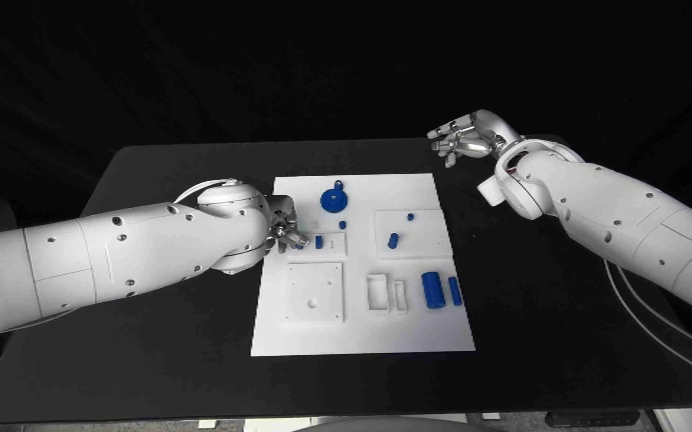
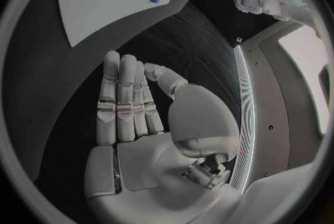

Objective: Assemble the parts on the task board

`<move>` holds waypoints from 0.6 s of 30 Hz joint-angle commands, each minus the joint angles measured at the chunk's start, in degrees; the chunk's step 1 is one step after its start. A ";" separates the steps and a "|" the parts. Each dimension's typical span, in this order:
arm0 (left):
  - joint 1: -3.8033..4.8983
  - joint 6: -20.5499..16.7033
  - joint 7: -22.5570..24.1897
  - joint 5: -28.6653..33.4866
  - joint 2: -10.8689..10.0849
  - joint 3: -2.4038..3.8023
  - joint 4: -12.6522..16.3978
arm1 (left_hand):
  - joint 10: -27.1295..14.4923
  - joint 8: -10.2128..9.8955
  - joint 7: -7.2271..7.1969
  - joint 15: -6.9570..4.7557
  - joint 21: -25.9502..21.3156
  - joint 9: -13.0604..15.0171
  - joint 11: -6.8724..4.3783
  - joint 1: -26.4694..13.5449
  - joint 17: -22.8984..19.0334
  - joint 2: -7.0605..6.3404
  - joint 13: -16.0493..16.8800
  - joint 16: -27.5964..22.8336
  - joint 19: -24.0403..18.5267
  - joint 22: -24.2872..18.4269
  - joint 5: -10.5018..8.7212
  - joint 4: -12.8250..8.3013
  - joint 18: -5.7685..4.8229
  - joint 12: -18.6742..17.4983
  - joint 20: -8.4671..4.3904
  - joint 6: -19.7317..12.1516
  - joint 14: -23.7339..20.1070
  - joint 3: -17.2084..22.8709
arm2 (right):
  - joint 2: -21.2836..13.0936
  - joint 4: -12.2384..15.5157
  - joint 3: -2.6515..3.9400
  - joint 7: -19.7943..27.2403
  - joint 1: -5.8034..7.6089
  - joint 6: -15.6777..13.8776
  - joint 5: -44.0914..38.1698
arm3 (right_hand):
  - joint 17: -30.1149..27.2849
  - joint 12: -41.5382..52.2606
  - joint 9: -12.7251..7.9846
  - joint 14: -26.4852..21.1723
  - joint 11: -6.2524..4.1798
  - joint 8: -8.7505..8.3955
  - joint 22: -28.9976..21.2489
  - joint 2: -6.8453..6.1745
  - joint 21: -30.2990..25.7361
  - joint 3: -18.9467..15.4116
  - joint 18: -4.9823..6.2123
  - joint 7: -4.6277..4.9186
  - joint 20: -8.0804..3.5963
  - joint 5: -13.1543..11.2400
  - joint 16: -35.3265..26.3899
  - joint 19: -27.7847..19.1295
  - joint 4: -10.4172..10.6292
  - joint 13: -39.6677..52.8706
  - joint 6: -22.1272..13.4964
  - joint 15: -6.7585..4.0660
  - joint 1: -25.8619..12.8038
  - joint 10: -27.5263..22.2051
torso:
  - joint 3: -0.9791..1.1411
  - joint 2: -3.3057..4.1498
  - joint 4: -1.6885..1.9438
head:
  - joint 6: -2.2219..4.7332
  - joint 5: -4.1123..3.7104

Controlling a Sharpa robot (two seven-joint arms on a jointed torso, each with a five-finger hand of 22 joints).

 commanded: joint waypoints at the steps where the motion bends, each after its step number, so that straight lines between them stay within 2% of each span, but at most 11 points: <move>1: -0.23 0.34 -0.24 0.49 0.14 -0.14 -0.04 | -0.20 0.28 0.01 0.26 -0.37 -0.16 0.26 -0.03 -0.10 -0.67 -0.10 -0.19 0.34 1.02 -0.14 0.49 -0.26 0.32 -0.07 -0.55 -0.09 -0.11 | -0.04 0.07 0.04 0.20 -0.07 0.46 0.25 | -0.05 0.25 -0.02 -0.28 -0.09 -0.20 0.05 -0.22 0.08 0.22 0.15 0.14 -0.12 0.24 0.02 -0.40 -0.09 -0.09 0.22 -0.09 0.46 -0.42 | 0.00 0.03 0.01 | 0.04 -0.05; 9: -0.23 -0.06 -0.45 0.16 0.15 -0.14 -0.40 | -0.51 0.59 0.08 0.32 -0.64 -0.82 0.33 -0.40 -0.10 -1.48 -0.19 -0.13 0.44 1.07 -0.46 2.58 -0.21 0.75 0.02 -0.64 -0.12 -1.26 | -0.06 0.07 0.04 0.20 -0.19 0.44 0.26 | -0.05 0.25 -0.02 -0.28 -0.09 -0.20 0.05 -0.22 0.08 0.22 0.15 0.14 -0.12 0.24 0.02 -0.40 -0.09 -0.09 0.22 -0.09 0.46 -0.42 | -0.04 0.03 0.00 | 0.07 -0.08; 18: -0.23 0.56 -0.75 -0.17 0.17 -0.13 -0.89 | -0.63 0.55 0.15 0.40 -0.71 -1.09 0.42 -1.48 -0.09 -2.58 -0.26 -0.11 0.40 1.07 -0.54 3.52 -0.23 0.79 0.07 -0.56 -0.24 -2.38 | -0.13 0.08 0.04 0.24 -0.29 0.36 0.30 | -0.05 0.25 -0.02 -0.28 -0.09 -0.20 0.05 -0.22 0.08 0.22 0.15 0.14 -0.12 0.24 0.02 -0.40 -0.09 -0.09 0.22 -0.09 0.46 -0.42 | -0.03 0.00 0.00 | 0.06 -0.08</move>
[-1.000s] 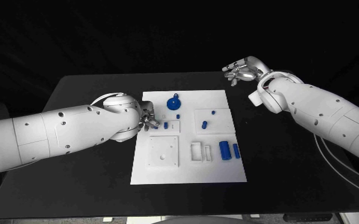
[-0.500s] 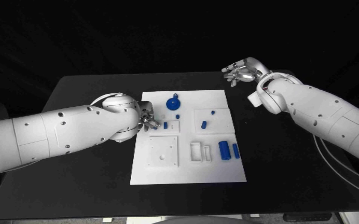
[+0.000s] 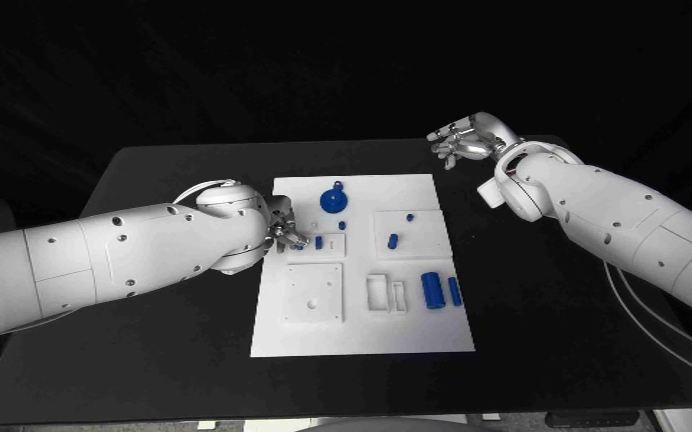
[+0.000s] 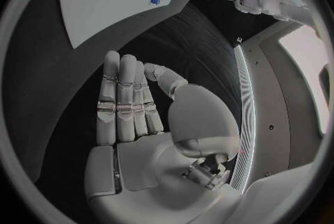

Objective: Assemble the parts on the task board

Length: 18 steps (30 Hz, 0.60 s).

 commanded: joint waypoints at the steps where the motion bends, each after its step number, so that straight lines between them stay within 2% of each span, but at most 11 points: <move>1: -0.14 0.85 -0.58 -0.23 0.06 -0.10 -0.21 | -0.01 0.19 0.08 0.28 -0.26 -0.20 0.41 -0.23 -0.03 -0.59 -0.08 -0.12 0.40 1.09 -0.29 0.28 -0.23 0.16 0.07 -0.09 -0.11 -0.25 | -0.05 0.09 0.04 0.25 -0.04 0.31 0.25 | -0.06 0.25 -0.02 -0.28 -0.09 -0.20 0.06 -0.22 0.08 0.22 0.15 0.14 -0.11 0.24 0.02 -0.41 -0.10 -0.10 0.22 -0.09 0.46 -0.42 | -0.01 -0.01 0.01 | -0.04 -0.02; 6: -0.13 1.25 -0.84 -0.39 0.11 -0.10 -0.33 | -0.26 0.13 0.23 0.38 -0.25 -0.37 0.54 -0.78 0.06 -1.36 -0.06 0.07 0.38 1.11 -0.55 0.86 -0.20 0.28 0.14 -0.29 -0.20 -1.06 | -0.05 0.12 0.04 0.29 -0.08 0.23 0.27 | -0.11 0.21 -0.03 -0.25 -0.04 -0.21 0.73 -0.60 0.38 1.86 0.22 0.19 -0.16 -0.42 -0.07 -0.53 -0.15 -0.15 0.18 -0.10 0.85 -0.44 | 0.00 0.00 0.02 | 0.01 0.02; 18: -0.13 1.34 -0.95 -0.51 0.18 -0.10 -0.49 | -0.74 0.30 0.49 0.56 -0.18 -0.73 0.76 -0.96 0.07 -2.25 -0.10 0.31 0.26 1.11 -0.86 2.44 -0.05 0.68 0.33 -0.75 -0.47 -2.31 | -0.05 0.13 0.04 0.29 -0.14 0.13 0.29 | -0.10 0.28 -0.03 -0.23 -0.05 -0.21 0.94 -0.63 0.44 1.98 0.24 0.19 -0.14 -0.05 -0.06 -0.61 -0.12 -0.10 0.15 -0.11 0.62 -0.45 | 0.03 -0.01 0.01 | -0.03 0.00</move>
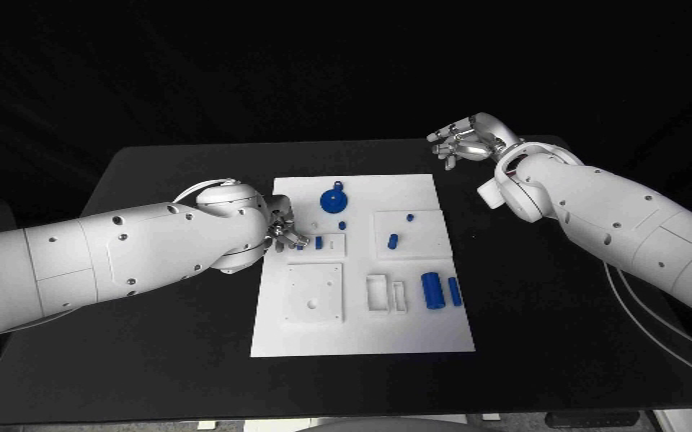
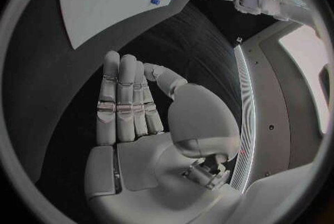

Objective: Assemble the parts on the task board

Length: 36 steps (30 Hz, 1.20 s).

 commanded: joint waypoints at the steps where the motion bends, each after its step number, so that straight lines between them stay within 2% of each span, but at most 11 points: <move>1: -0.17 1.16 -0.57 -0.43 0.05 -0.14 -0.15 | -0.25 -0.20 0.12 0.30 -0.19 -0.26 0.31 -0.23 -0.01 -1.04 -0.11 0.31 0.24 1.12 -0.46 0.71 -0.03 0.32 0.37 -0.41 -0.19 -0.53 | -0.01 0.07 0.04 0.26 -0.04 0.15 0.23 | -0.04 0.29 -0.02 -0.24 -0.04 -0.20 0.16 -0.28 0.14 0.46 0.26 0.20 0.06 0.35 -0.07 -0.41 0.00 0.00 0.12 -0.11 -0.06 -0.49 | 0.03 0.00 -0.02 | -0.05 -0.03; 6: -0.17 1.37 -0.44 -0.43 -0.03 -0.14 -0.13 | -0.40 0.02 0.35 0.47 -0.24 -0.63 0.51 -0.57 -0.11 -2.78 -0.28 0.41 0.20 1.13 -1.52 2.86 0.14 0.55 0.54 -0.58 -0.31 -1.48 | 0.01 0.06 0.04 0.32 -0.08 0.16 0.27 | -0.04 0.29 -0.02 -0.24 -0.04 -0.20 0.16 -0.28 0.14 0.46 0.26 0.20 0.06 0.35 -0.07 -0.41 0.00 0.00 0.12 -0.11 -0.06 -0.49 | 0.04 0.01 -0.02 | -0.06 0.00; 7: -0.17 1.37 -0.43 -0.43 -0.05 -0.14 -0.12 | -0.39 0.09 0.43 0.52 -0.27 -0.61 0.58 -0.86 -0.11 -2.62 -0.28 0.40 0.16 1.11 -6.02 3.15 0.13 0.58 0.56 -0.62 -0.35 -1.70 | 0.01 0.06 0.04 0.33 -0.08 0.16 0.28 | -0.04 0.30 -0.02 -0.24 -0.04 -0.20 0.28 -0.42 0.20 0.50 0.27 0.20 0.05 0.47 -0.09 -0.38 -0.05 0.00 0.12 -0.12 0.04 -0.47 | 0.03 0.00 -0.01 | -0.03 -0.03; 8: -0.17 1.37 -0.42 -0.44 -0.08 -0.14 -0.12 | -0.48 0.13 0.53 0.59 -0.29 -0.60 0.68 -1.02 -0.13 -2.77 -0.28 0.38 0.15 1.11 -6.89 3.30 0.13 0.59 0.61 -0.74 -0.39 -1.82 | 0.02 0.06 0.05 0.34 -0.09 0.17 0.29 | -0.04 0.30 -0.02 -0.24 -0.04 -0.20 0.29 -0.43 0.21 0.50 0.27 0.20 0.05 0.48 -0.09 -0.38 -0.06 0.00 0.11 -0.12 0.05 -0.47 | 0.02 0.00 -0.01 | -0.02 -0.06; 21: -0.17 0.62 0.10 -0.38 -0.46 -0.10 0.08 | -0.67 0.96 0.52 0.64 -0.05 -0.56 0.71 -1.16 -0.70 -4.09 -0.29 0.88 0.28 1.15 -7.34 5.30 0.32 1.18 0.72 -1.00 -0.49 -1.23 | 0.09 0.02 0.05 0.35 -0.14 0.22 0.31 | -0.04 0.30 -0.02 -0.24 -0.04 -0.20 0.29 -0.43 0.21 0.50 0.27 0.20 0.05 0.48 -0.09 -0.38 -0.06 0.00 0.11 -0.12 0.05 -0.47 | 0.00 -0.01 -0.01 | 0.04 -0.08; 28: -0.17 0.32 0.10 -0.16 -1.04 0.13 0.49 | -0.62 1.11 0.48 0.62 0.03 -0.60 0.68 -1.04 -0.86 -4.32 -0.35 1.02 0.30 1.13 -7.33 5.84 0.33 1.23 0.70 -0.92 -0.49 -0.97 | 0.08 -0.02 0.05 0.35 -0.18 0.22 0.31 | -0.05 0.27 -0.02 -0.23 -0.04 -0.20 0.49 -0.51 0.23 0.59 0.29 0.21 0.05 0.57 -0.11 -0.46 -0.04 -0.02 0.09 -0.11 0.16 -0.48 | -0.03 0.00 0.01 | 0.16 -0.04; 31: -0.16 -0.04 0.42 0.94 -1.68 0.63 0.87 | -0.62 1.15 0.47 0.60 0.03 -0.61 0.68 -1.01 -0.91 -4.36 -0.38 1.02 0.31 1.13 -7.31 5.91 0.34 1.21 0.69 -0.91 -0.47 -0.96 | 0.05 -0.04 0.05 0.35 -0.22 0.20 0.31 | -0.05 0.27 -0.02 -0.23 -0.04 -0.20 0.49 -0.51 0.23 0.59 0.29 0.21 0.05 0.57 -0.11 -0.46 -0.04 -0.02 0.09 -0.11 0.16 -0.48 | -0.03 -0.03 0.00 | 0.25 -0.03; 34: -0.14 -1.11 1.11 3.21 -2.28 1.60 1.09 | -0.61 1.13 0.51 0.61 0.03 -0.65 0.70 -0.93 -0.97 -4.34 -0.42 1.00 0.31 1.11 -7.28 5.99 0.34 1.19 0.69 -0.93 -0.46 -0.91 | 0.00 -0.07 0.05 0.36 -0.26 0.19 0.34 | -0.05 0.27 -0.02 -0.23 -0.04 -0.20 0.49 -0.51 0.23 0.59 0.29 0.21 0.05 0.57 -0.11 -0.46 -0.04 -0.02 0.09 -0.11 0.16 -0.48 | -0.03 -0.04 0.01 | 0.24 -0.11; 36: -0.07 -2.68 1.68 5.08 -2.65 2.51 1.08 | -0.76 1.13 0.50 0.67 -0.11 -0.71 0.74 -1.14 -1.10 -4.51 -0.49 0.83 0.12 1.08 -7.30 6.28 0.31 1.09 0.75 -0.88 -0.73 -0.99 | -0.04 -0.07 0.05 0.36 -0.28 0.18 0.40 | -0.05 0.27 -0.02 -0.23 -0.05 -0.20 0.59 -0.64 0.18 0.43 0.28 0.21 0.07 0.65 -0.13 -0.50 0.01 -0.03 0.00 -0.11 -0.03 -0.49 | 0.02 -0.07 0.03 | 0.33 -0.04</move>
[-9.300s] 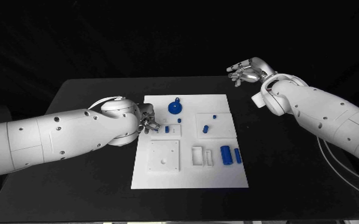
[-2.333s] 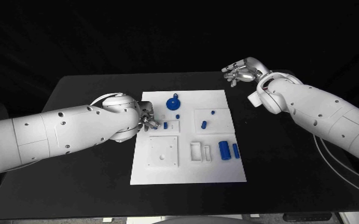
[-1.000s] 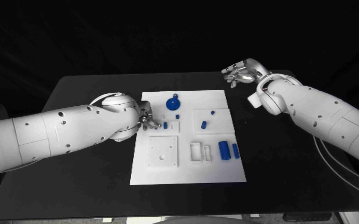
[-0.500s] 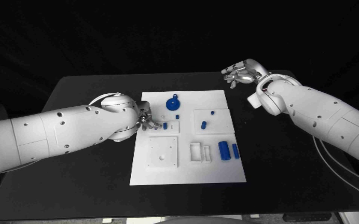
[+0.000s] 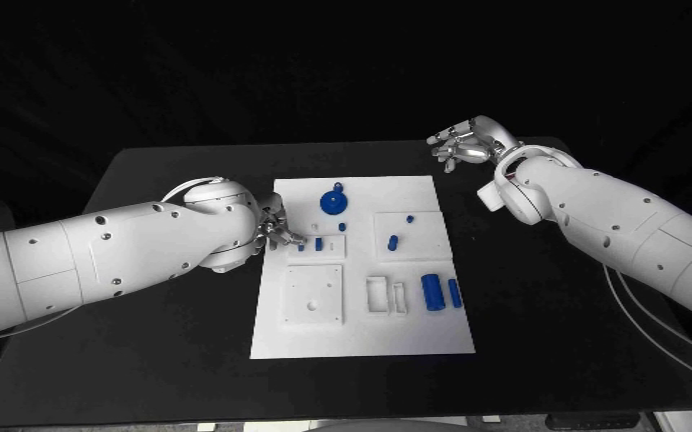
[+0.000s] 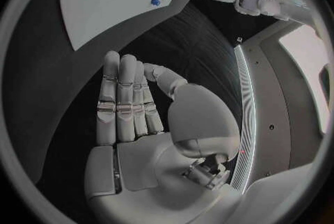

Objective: Assemble the parts on the task board

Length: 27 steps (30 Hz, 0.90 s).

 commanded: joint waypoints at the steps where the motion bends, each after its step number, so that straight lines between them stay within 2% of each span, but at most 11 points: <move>1: 0.18 -2.95 1.80 4.58 -0.36 0.89 0.11 | -0.12 0.19 -0.34 0.25 -0.19 -0.06 0.11 -0.25 -0.18 -0.94 -0.14 0.11 -0.18 1.05 -0.38 0.99 0.31 0.17 0.42 -0.01 -0.30 0.10 | -0.04 0.01 0.04 0.33 -0.06 0.18 0.31 | -0.06 0.27 -0.03 -0.23 -0.04 -0.21 0.06 -0.69 0.15 -0.09 0.26 0.23 0.09 0.59 -0.12 -0.51 0.06 -0.05 -0.04 -0.10 -0.11 -0.47 | 0.07 -0.05 0.06 | 0.15 0.08; 5: 0.51 -4.60 2.97 7.76 -0.64 1.66 -0.12 | -0.38 0.11 -0.18 0.39 -0.45 -0.18 0.29 -1.07 -0.42 -2.14 -0.28 -0.08 -0.25 1.01 -1.67 2.24 0.34 0.00 0.52 -0.22 -0.50 0.44 | 0.00 -0.02 0.04 0.32 -0.08 0.16 0.34 | -0.06 0.22 -0.03 -0.24 -0.06 -0.20 -0.07 -0.66 0.00 -0.79 0.23 0.22 0.08 1.51 -0.14 -0.44 0.00 -0.10 -0.09 -0.11 -0.02 -0.45 | 0.05 0.01 0.00 | 0.28 0.09; 10: 0.97 -7.12 5.27 12.18 -0.66 2.42 -1.09 | -1.04 -0.49 0.36 0.72 -0.94 -0.57 0.76 -5.79 -0.69 -5.79 -0.39 -0.27 -0.40 0.94 -18.10 2.70 0.46 -0.23 0.78 -1.30 -0.83 0.67 | 0.04 -0.12 0.04 0.58 -0.09 0.13 0.61 | -0.09 0.17 -0.02 -0.29 -0.07 -0.20 -0.36 -0.62 -0.25 -1.21 0.16 0.21 0.10 2.08 -0.19 -0.39 0.10 -0.12 -0.17 -0.10 -0.54 -0.47 | 0.05 0.03 -0.02 | 0.32 0.14; 13: 1.11 -8.09 6.86 12.97 -0.49 2.62 -1.63 | -1.78 -1.09 0.68 0.96 -1.56 -0.95 1.05 -5.44 -1.03 -6.29 -0.72 -0.98 -0.95 0.73 -18.54 2.82 0.44 -0.93 0.96 -1.85 -1.60 0.63 | 0.05 -0.22 0.04 0.79 -0.10 0.04 0.73 | -0.14 0.13 -0.03 -0.35 -0.08 -0.20 -0.65 -0.53 -0.47 -1.63 0.11 0.19 0.12 2.19 -0.25 -0.34 0.08 -0.15 -0.16 -0.07 -0.70 -0.53 | 0.06 0.01 -0.03 | 0.54 0.11; 15: 1.23 -8.84 8.80 13.11 -0.13 2.72 -2.25 | -3.23 -2.78 1.47 1.45 -2.20 -2.20 1.71 -2.08 -1.33 -4.50 -2.13 -1.49 -1.33 0.49 -18.29 1.54 0.49 -3.29 1.32 -3.17 -2.00 1.56 | 0.03 -0.30 0.04 0.96 -0.10 -0.03 0.81 | -0.26 -0.02 -0.03 -0.50 -0.03 -0.20 -0.89 -0.45 -0.69 -1.84 0.07 0.24 0.17 2.19 -0.43 -0.41 0.03 -0.25 -0.21 -0.02 -0.62 -0.59 | 0.06 -0.01 -0.02 | 0.64 0.12; 16: 1.28 -9.14 10.02 12.82 0.14 2.75 -2.61 | -2.90 -3.94 1.91 1.84 -2.65 -3.53 2.13 0.63 -1.45 -2.28 -4.27 -1.53 -1.32 0.38 -16.35 -0.80 0.76 -5.86 1.73 -3.07 -2.08 1.53 | 0.02 -0.31 0.04 1.03 -0.10 -0.04 0.84 | -0.41 -0.24 -0.03 -0.65 0.00 -0.20 -1.01 -0.42 -0.84 -1.80 0.05 0.25 0.22 2.19 -0.66 -0.57 0.00 -0.41 -0.25 0.04 -0.52 -0.75 | 0.08 -0.01 0.01 | 0.68 0.10; 17: 1.32 -9.33 11.41 12.29 0.47 2.78 -3.00 | -3.50 -4.74 2.19 1.72 -3.04 -4.35 2.23 6.88 -1.66 0.81 -5.81 -1.96 -1.55 0.27 -10.12 -5.04 0.84 -8.06 1.79 -3.24 -2.54 3.80 | 0.01 -0.32 0.04 1.10 -0.10 -0.04 0.86 | -0.66 -0.60 -0.03 -0.82 0.06 -0.21 -1.15 -0.36 -1.03 -1.72 0.02 0.29 0.28 2.14 -1.04 -0.79 0.00 -0.73 -0.28 0.12 -0.45 -0.76 | 0.08 -0.01 0.02 | 0.69 0.10; 20: 1.37 -10.38 16.02 9.49 1.74 2.76 -4.23 | -0.85 -11.04 2.96 2.28 -4.67 -9.38 2.70 16.23 -3.20 4.83 -14.05 -4.32 -2.06 -0.31 -8.70 -12.77 1.18 -19.25 2.38 0.88 -2.93 4.49 | 0.03 -0.33 0.04 1.31 -0.10 0.02 0.90 | -2.52 -3.07 -0.02 -0.74 0.20 -0.22 -2.46 -0.32 -2.20 -1.51 0.02 0.34 0.63 1.90 -3.75 -1.34 0.00 -3.10 -0.22 0.41 -0.18 -0.24 | 0.09 0.01 -0.03 | 1.11 0.04; 21: 1.37 -11.30 19.44 7.23 2.57 2.69 -4.99 | 3.82 -18.65 3.13 2.54 -5.23 -13.82 2.39 19.21 -5.42 5.00 -19.89 -6.36 -2.05 0.07 -9.98 -16.31 1.34 -27.82 2.65 6.84 -1.67 3.09 | 0.08 -0.35 0.04 1.41 -0.10 0.10 0.92 | -4.23 -5.01 -0.05 -0.60 0.40 -0.32 -3.91 -0.22 -3.29 -1.41 0.07 0.39 0.83 1.38 -6.30 -1.80 -0.13 -4.76 -0.35 0.73 0.08 0.30 | 0.06 0.05 -0.07 | 1.32 0.01; 24: 1.27 -14.06 25.47 4.59 3.92 2.50 -6.34 | 5.50 -24.03 2.88 2.08 -5.39 -13.45 2.80 22.32 -6.37 5.52 -20.92 -7.25 -2.21 0.87 -10.20 -19.30 1.54 -33.53 2.16 11.45 -1.87 2.73 | 0.16 -0.38 0.04 1.56 -0.10 0.29 0.97 | -8.17 -9.74 -0.07 1.30 0.58 -0.31 -7.83 -0.22 -3.16 -2.05 0.14 0.46 1.22 0.65 -11.51 -2.46 -0.32 -9.02 -0.28 1.05 0.94 2.52 | 0.06 0.08 -0.13 | 1.87 0.04; 27: 0.98 -17.11 31.22 2.79 5.47 2.37 -8.10 | 9.79 -29.94 2.92 2.09 -5.00 -13.13 2.83 24.60 -8.02 4.89 -21.18 -9.70 -2.88 1.32 -15.18 -22.63 1.50 -40.84 1.90 16.56 -1.01 1.84 | 0.30 -0.41 0.04 1.65 -0.10 0.44 1.17 | -11.65 -14.91 -0.02 2.42 1.00 -0.16 -13.30 0.37 -3.16 -3.20 -0.17 0.56 1.89 0.50 -16.30 -3.12 -0.15 -13.36 0.01 1.48 1.30 4.19 | 0.06 0.06 -0.05 | 2.12 -0.06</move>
